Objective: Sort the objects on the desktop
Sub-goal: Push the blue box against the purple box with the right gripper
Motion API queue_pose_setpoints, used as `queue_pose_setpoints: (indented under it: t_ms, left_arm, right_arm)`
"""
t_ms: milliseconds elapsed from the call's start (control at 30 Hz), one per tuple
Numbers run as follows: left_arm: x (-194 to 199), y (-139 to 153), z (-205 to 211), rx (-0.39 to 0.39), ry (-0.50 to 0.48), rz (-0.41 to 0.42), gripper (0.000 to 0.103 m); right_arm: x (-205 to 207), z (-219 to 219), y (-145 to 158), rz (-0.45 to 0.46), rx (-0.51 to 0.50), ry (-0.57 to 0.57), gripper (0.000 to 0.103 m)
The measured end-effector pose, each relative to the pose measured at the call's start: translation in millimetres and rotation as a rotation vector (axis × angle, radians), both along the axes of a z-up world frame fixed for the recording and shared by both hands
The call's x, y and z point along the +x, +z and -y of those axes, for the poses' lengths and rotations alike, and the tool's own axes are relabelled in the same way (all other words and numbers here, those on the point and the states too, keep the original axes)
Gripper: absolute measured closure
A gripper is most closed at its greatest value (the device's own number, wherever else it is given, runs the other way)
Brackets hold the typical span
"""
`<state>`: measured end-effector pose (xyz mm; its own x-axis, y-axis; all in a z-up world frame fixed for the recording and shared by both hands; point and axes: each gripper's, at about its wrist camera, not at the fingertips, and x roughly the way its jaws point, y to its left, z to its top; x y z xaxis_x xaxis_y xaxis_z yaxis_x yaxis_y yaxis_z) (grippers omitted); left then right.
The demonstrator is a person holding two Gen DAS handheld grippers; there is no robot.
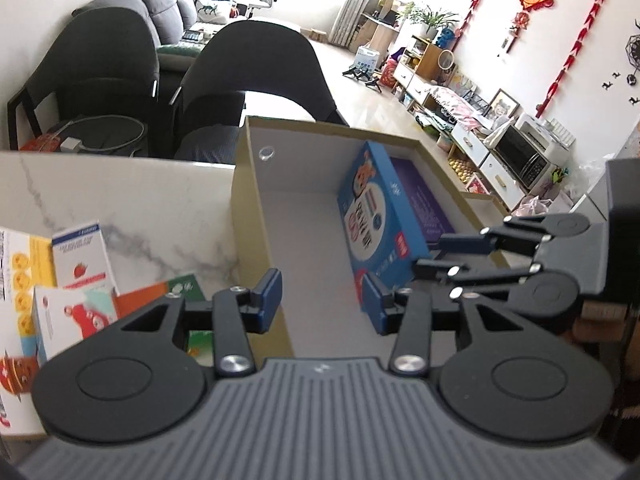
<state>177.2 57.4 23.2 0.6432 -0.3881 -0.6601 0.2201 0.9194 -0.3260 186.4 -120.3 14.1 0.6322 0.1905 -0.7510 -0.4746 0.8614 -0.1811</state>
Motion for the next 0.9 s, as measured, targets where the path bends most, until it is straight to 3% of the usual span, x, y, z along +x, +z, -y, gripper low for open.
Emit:
queue_pose_setpoints:
  t_ms: [433, 633, 767, 900]
  left_arm:
    - [-6, -11, -10, -0.024, 0.014, -0.036, 0.059]
    - [-21, -10, -17, -0.041, 0.046, -0.013, 0.058]
    - [-38, -9, -20, -0.028, 0.07, 0.022, 0.053]
    - [-50, -8, -22, -0.016, 0.08, 0.037, 0.044]
  right_arm:
    - [8, 11, 20, 0.062, -0.068, -0.092, 0.063]
    - [3, 14, 28, 0.048, 0.018, -0.063, 0.058]
    - [5, 13, 32, 0.0, 0.103, -0.047, 0.058]
    - [10, 5, 28, -0.028, 0.112, -0.053, 0.058]
